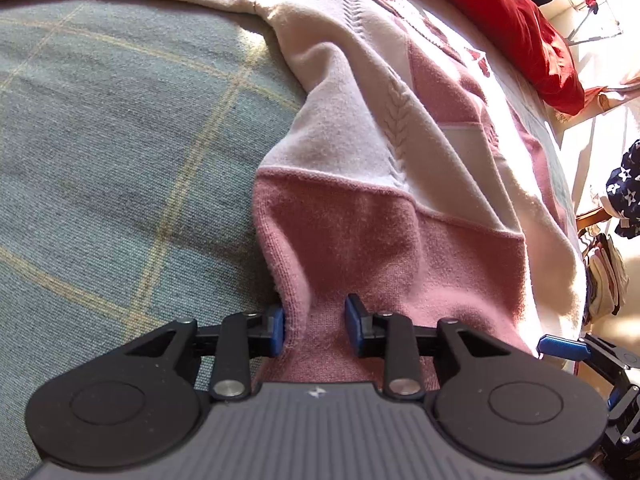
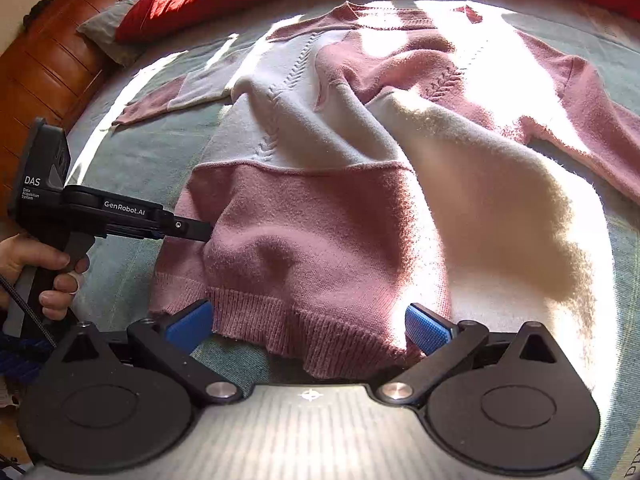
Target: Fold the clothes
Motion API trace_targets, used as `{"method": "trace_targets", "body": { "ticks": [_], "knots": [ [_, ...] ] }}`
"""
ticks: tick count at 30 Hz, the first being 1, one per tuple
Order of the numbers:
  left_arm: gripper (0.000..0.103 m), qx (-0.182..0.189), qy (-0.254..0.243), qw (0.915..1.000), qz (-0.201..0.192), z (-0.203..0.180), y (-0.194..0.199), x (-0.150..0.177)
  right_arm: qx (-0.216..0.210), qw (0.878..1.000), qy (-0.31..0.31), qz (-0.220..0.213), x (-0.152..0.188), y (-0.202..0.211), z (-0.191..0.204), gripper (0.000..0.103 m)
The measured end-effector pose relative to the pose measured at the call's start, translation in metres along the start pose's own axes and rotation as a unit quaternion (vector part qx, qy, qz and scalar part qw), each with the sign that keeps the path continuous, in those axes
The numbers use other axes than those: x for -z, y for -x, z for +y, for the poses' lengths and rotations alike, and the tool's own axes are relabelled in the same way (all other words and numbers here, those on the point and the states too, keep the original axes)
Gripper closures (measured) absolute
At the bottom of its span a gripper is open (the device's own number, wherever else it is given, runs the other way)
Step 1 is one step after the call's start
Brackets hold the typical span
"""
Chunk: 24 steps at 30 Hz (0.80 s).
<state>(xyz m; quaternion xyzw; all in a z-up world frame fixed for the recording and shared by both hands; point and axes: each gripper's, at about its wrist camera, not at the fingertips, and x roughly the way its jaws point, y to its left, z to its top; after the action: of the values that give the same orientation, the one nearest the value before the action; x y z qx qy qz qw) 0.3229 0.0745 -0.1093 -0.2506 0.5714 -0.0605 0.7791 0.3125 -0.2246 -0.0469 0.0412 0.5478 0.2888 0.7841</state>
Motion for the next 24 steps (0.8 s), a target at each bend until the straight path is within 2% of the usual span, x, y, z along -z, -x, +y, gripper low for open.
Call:
{"method": "trace_targets", "body": {
  "ticks": [3,5,7,8,9,17,24],
  "knots": [
    [0.063,0.01,-0.009,0.9999,-0.01,-0.005,-0.005,-0.003,0.007,1.0,0.003,-0.01,0.003,0.003,0.0,0.0],
    [0.067,0.004,-0.031,0.9995,-0.007,-0.01,-0.005,-0.004,0.015,1.0,-0.006,-0.017,0.006,0.003,0.001,0.0],
    [0.077,-0.006,-0.055,0.9985,-0.002,-0.013,0.0,-0.003,0.024,0.999,-0.019,-0.022,0.008,0.003,0.003,0.0],
    [0.09,-0.008,-0.058,0.9983,0.001,-0.01,0.004,-0.002,0.028,0.999,-0.026,-0.025,0.009,0.003,0.004,0.0],
    [0.096,-0.01,-0.062,0.998,0.004,-0.008,0.008,-0.001,0.031,0.999,-0.035,-0.025,0.01,0.002,0.007,0.0],
    [0.098,0.007,-0.068,0.9977,-0.002,0.015,0.055,0.005,0.047,0.997,-0.043,-0.032,0.01,0.002,0.035,0.0],
    [0.098,-0.007,-0.069,0.9976,-0.005,0.039,0.081,-0.001,0.051,0.997,-0.047,-0.021,0.011,0.001,0.045,0.0]
  ]
}}
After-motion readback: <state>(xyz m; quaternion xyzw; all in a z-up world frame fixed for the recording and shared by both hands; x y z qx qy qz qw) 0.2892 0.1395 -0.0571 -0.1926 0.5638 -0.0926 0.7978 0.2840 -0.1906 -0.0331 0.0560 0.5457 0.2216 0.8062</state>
